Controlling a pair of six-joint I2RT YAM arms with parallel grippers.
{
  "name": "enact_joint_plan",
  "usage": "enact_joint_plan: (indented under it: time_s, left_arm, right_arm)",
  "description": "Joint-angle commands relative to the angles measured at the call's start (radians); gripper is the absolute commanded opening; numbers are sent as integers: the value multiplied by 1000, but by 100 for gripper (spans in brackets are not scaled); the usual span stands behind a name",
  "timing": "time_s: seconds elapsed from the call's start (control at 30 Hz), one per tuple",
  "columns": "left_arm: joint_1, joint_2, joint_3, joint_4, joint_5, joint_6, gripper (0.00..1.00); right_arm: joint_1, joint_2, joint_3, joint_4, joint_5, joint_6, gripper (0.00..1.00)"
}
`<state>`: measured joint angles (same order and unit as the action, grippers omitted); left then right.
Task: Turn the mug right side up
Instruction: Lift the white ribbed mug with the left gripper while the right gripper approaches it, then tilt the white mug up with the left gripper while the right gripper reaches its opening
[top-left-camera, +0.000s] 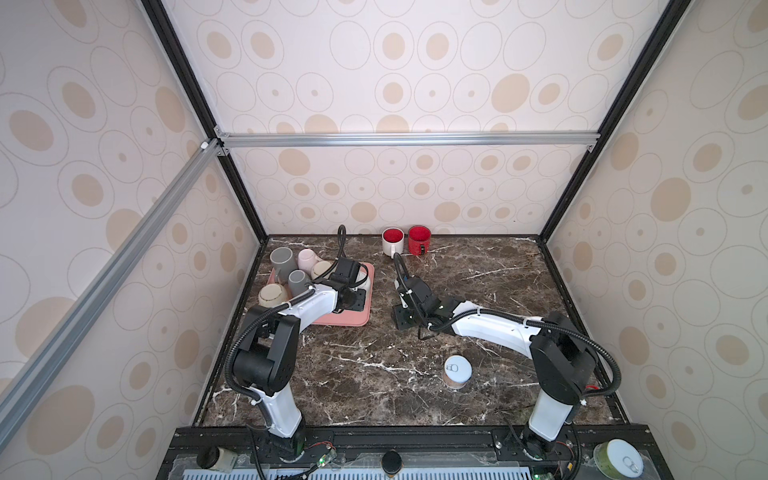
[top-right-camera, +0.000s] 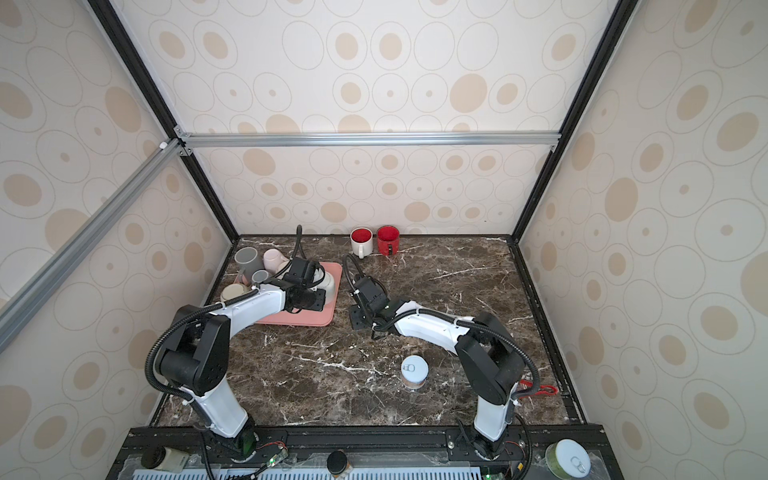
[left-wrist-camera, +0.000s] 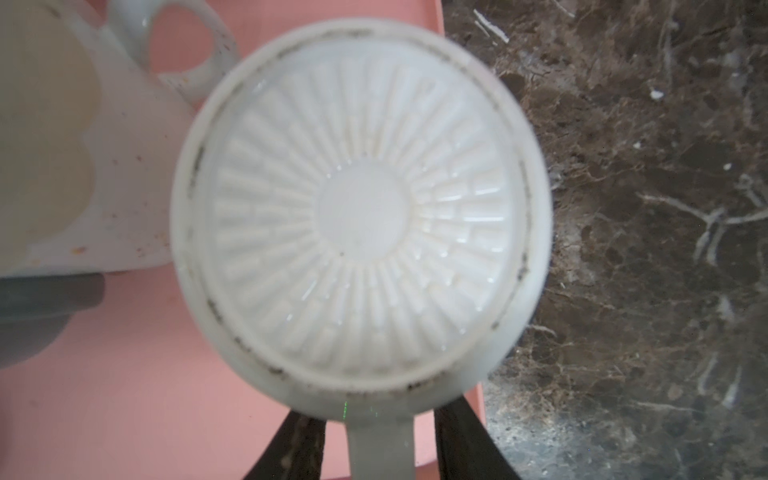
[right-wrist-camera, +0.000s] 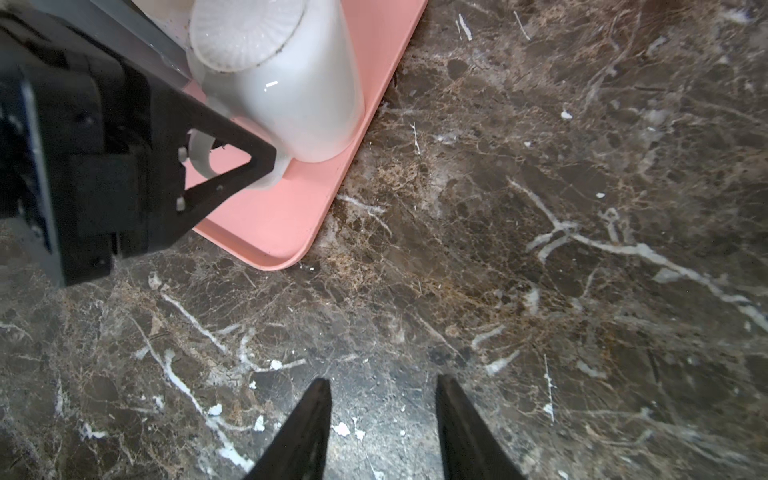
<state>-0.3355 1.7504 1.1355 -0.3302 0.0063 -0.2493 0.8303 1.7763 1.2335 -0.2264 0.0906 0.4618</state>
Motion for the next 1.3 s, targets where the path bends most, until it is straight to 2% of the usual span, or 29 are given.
enact_joint_plan:
  time_s: [0.0, 0.13, 0.23, 0.37, 0.47, 0.7, 0.83, 1.07, 1.27]
  left_arm:
    - [6, -17, 1, 19, -20, -6, 36]
    - [6, -20, 3, 9, -24, 0, 41]
    - [6, -22, 3, 4, -37, 6, 37]
    - [6, -32, -12, 21, -45, 5, 14]
    - [6, -44, -26, 37, -44, 3, 0]
    - [6, -105, -42, 49, -48, 21, 0]
    - [8, -179, -67, 101, -14, 17, 0]
    - [28, -311, -100, 224, 130, -49, 0]
    - [72, -453, -176, 402, 296, -119, 0]
  right_arm:
    - [3, -23, -3, -28, 20, -13, 45]
    - [5, -25, -11, -26, 20, -7, 45]
    - [4, -25, -12, -27, 20, -3, 45]
    - [4, -22, -9, -26, 20, -3, 45]
    - [5, -24, -7, -29, 20, 0, 45]
    - [4, -61, -43, 5, 28, 37, 45]
    - [5, -102, -56, 21, 39, 59, 45]
    - [4, -229, -133, 160, 43, 76, 44]
    - [-31, -341, -237, 417, -108, 101, 44]
